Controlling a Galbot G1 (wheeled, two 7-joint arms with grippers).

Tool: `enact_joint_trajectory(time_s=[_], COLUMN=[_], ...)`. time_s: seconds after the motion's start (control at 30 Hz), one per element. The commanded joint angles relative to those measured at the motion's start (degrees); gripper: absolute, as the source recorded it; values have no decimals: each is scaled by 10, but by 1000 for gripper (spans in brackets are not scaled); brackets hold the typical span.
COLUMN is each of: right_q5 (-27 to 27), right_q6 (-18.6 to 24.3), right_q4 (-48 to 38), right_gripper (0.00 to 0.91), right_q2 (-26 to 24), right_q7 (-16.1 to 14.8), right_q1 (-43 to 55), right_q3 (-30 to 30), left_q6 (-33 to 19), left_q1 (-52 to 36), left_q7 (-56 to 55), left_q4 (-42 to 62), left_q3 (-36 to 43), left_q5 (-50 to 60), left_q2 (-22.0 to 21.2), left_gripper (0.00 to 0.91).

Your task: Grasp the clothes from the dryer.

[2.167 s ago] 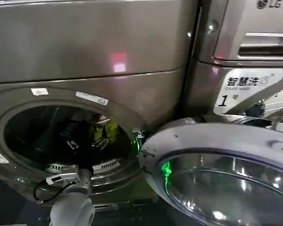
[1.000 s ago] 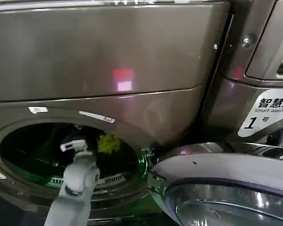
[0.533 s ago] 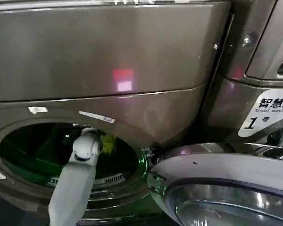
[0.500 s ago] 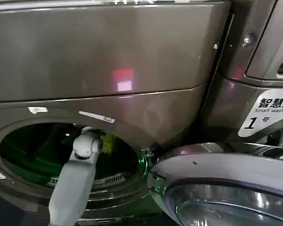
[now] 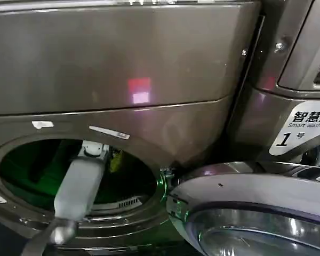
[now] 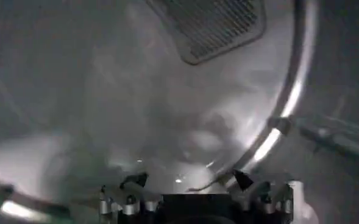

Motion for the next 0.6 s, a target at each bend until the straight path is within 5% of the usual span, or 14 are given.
enact_joint_trajectory(time_s=[0.03,0.6], right_q5=[1,-2], right_q6=[0,-1], right_q4=[2,18], right_gripper=[907,907], right_q2=[3,9], right_q7=[0,2], right_q1=[-5,9], right_q3=[4,-16], left_q6=[-123,-169], left_q1=[-99,-217], left_q7=[142,294], left_q4=[136,256], left_q3=[102,204], left_q5=[159,302], left_q2=[3,-12], left_gripper=[907,907])
